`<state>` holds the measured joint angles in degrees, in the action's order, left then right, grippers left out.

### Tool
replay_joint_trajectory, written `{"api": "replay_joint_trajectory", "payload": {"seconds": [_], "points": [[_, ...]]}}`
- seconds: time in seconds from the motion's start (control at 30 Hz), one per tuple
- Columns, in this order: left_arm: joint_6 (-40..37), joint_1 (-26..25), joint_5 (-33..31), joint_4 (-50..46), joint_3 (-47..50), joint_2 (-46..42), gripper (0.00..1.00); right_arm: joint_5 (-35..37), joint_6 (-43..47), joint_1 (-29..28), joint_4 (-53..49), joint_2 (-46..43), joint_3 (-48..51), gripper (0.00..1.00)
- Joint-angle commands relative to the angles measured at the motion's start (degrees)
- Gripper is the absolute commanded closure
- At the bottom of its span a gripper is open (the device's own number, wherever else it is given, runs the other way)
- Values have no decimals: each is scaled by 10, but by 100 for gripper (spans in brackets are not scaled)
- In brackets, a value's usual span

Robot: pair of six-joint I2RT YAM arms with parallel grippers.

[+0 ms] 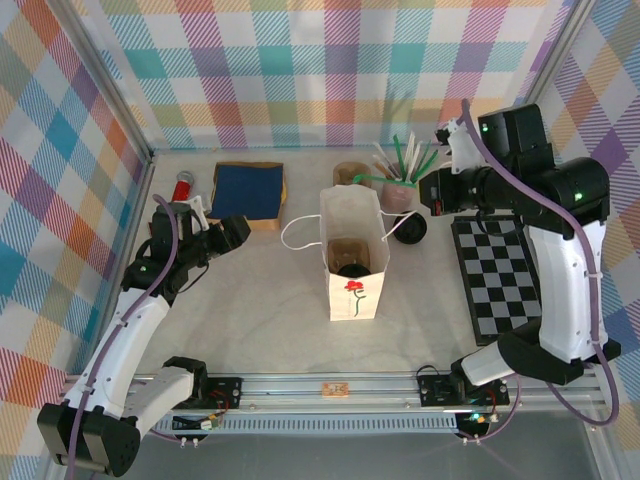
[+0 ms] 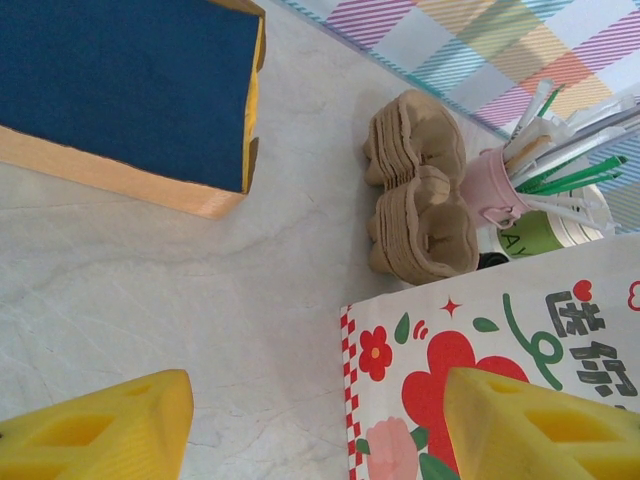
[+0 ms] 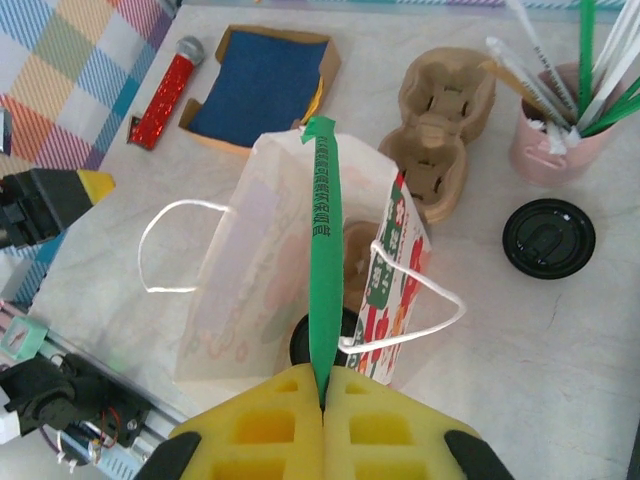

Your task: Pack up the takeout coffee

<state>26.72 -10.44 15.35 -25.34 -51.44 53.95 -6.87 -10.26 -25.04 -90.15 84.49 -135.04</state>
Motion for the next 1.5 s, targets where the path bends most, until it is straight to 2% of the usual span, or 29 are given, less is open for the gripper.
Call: {"api": "replay_joint_trajectory", "payload": {"seconds": [0.0, 0.33, 0.63, 0.93, 1.2, 1.47], "points": [[-4, -8, -1, 8, -12, -1, 33, -18, -9, -13, -16, 2, 8, 100], [-4, -13, -4, 12, -10, 2, 33, 27, -17, -59, -29, 24, 29, 100], [-15, -17, -10, 7, -10, -1, 33, 97, -30, -100, -38, 72, 7, 100], [-39, -39, 20, 23, -9, -1, 33, 129, -32, -129, -56, 143, -40, 100], [-56, -62, 87, 58, -5, -2, 32, 147, -31, -144, -72, 189, -62, 100], [-70, -87, 89, 57, -16, 7, 32, 158, -38, -156, -78, 216, -58, 100]]}}
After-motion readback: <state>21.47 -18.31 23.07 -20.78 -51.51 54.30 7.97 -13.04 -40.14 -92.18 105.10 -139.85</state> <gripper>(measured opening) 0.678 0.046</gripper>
